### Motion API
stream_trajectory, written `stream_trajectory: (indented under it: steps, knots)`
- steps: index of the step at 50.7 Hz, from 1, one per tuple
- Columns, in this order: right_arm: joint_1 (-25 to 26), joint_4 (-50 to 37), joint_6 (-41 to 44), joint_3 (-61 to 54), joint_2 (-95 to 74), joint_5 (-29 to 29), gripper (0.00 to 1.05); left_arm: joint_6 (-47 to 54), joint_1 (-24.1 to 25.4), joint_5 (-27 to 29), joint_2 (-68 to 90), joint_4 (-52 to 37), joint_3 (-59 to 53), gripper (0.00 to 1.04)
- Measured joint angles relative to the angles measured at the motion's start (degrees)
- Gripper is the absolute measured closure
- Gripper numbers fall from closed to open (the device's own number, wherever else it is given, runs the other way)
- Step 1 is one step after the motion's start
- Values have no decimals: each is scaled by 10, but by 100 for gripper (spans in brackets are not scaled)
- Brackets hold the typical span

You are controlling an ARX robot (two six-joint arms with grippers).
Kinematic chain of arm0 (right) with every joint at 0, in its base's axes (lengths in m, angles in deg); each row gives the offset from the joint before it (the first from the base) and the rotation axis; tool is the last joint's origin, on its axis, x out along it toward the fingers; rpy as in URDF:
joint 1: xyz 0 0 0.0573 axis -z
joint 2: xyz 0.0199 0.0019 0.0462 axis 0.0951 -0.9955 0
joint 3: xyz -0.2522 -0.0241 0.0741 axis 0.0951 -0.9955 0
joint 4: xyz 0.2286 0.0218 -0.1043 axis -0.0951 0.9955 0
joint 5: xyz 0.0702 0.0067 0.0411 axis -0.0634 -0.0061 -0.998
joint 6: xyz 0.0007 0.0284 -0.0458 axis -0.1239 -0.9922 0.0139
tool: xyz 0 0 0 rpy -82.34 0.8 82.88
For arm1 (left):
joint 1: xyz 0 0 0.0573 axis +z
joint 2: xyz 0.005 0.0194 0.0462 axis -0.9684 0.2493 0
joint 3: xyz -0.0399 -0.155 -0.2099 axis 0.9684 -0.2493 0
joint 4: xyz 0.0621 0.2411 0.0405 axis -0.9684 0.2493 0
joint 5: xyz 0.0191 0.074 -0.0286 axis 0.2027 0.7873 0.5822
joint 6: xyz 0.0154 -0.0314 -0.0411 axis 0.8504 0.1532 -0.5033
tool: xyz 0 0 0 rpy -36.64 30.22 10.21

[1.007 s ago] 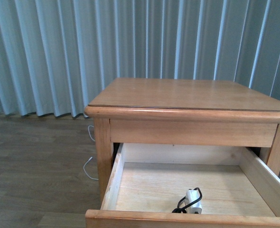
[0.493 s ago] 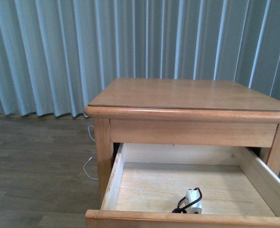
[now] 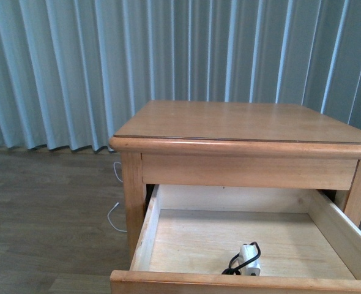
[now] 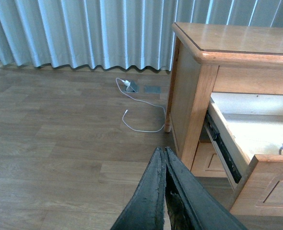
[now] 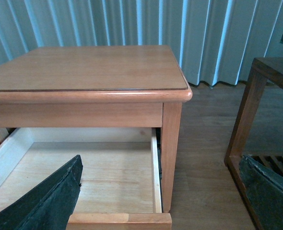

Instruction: Put charger into drawer

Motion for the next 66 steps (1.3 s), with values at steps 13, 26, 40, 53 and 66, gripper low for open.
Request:
stream_trajectory:
  steps: [13, 26, 40, 53, 66]
  knots:
    - [0, 0, 0, 0, 0, 0, 8, 0, 0, 0, 0, 0, 0, 74]
    - [-29, 176, -31, 44, -53, 85, 8, 0, 0, 0, 0, 0, 0, 30]
    - [-84, 274, -69, 94, -193, 60, 8, 1, 0, 0, 0, 0, 0, 6]
    - [-164, 259, -104, 126, -292, 72, 8, 1, 0, 0, 0, 0, 0, 6]
    - [-242, 234, -126, 147, -368, 79, 8, 1, 0, 0, 0, 0, 0, 6]
